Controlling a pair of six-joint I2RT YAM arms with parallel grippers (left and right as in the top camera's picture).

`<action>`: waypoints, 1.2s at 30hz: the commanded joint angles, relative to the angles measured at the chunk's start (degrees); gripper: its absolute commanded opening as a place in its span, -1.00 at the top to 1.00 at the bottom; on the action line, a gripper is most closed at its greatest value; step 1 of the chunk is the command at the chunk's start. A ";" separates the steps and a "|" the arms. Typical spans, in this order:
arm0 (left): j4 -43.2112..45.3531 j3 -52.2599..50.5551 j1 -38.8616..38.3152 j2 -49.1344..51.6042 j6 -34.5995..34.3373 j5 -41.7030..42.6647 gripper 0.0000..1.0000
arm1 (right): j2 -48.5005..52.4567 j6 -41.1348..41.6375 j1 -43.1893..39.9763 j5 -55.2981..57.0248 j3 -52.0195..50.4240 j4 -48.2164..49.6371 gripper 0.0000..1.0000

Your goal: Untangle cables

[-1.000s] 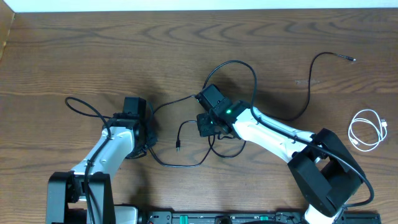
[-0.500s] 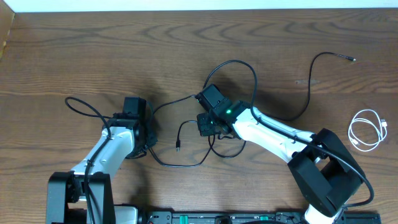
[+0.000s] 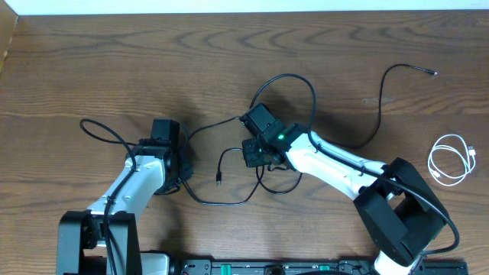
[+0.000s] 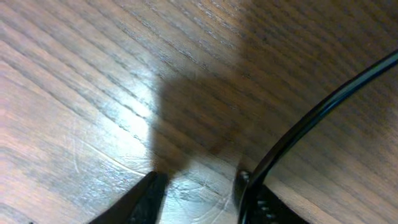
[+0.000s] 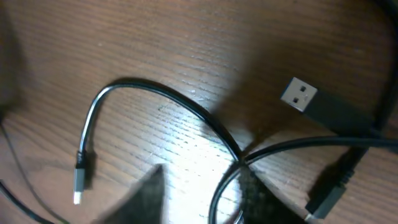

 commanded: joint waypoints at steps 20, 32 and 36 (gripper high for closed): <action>-0.15 -2.10 0.24 1.95 -0.24 -0.92 -0.96 | -1.44 0.57 0.02 9.88 0.31 -2.56 0.98; -0.15 -2.10 0.24 1.95 -0.22 -0.92 -0.96 | -1.42 17.62 0.59 13.20 -1.95 -5.09 0.97; -0.13 -2.10 0.24 1.95 -0.22 -0.92 -0.96 | -1.42 19.04 0.76 13.14 -4.00 -2.19 0.80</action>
